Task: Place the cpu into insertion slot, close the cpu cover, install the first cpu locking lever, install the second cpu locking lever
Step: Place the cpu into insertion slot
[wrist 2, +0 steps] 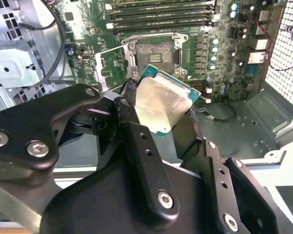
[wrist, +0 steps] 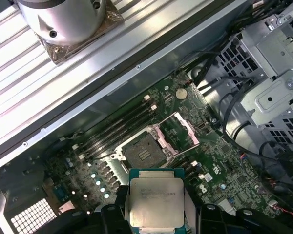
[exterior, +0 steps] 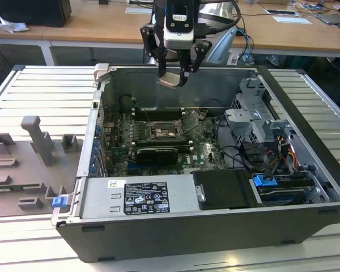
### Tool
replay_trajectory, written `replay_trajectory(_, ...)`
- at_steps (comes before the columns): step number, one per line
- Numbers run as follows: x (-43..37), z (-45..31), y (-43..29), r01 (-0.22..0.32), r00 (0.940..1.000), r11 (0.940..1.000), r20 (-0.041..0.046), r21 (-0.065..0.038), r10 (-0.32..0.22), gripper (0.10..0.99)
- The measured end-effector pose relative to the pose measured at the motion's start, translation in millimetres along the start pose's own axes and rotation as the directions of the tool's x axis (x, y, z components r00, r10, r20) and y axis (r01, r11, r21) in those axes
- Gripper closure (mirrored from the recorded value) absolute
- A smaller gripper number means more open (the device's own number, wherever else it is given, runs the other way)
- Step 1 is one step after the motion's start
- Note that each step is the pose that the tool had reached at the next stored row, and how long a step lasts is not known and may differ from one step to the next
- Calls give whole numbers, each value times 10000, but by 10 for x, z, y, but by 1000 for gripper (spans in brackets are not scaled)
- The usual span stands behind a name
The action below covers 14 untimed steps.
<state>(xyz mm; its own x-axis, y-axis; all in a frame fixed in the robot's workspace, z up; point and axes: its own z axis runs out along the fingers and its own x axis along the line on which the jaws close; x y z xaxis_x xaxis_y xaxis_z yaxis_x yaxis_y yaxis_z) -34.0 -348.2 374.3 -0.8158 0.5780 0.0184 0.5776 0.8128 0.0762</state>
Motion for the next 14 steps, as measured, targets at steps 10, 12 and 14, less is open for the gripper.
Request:
replay_trajectory(10, 0, 8, 0, -784, 9969, 9969, 59, -17, 784, 549)
replay_trajectory(12, 0, 10, 0, -916, 9958, 9958, 69, -21, 916, 549)
replay_trajectory(14, 0, 11, 0, -1051, 9944, 9945, 79, -24, 1051, 549)
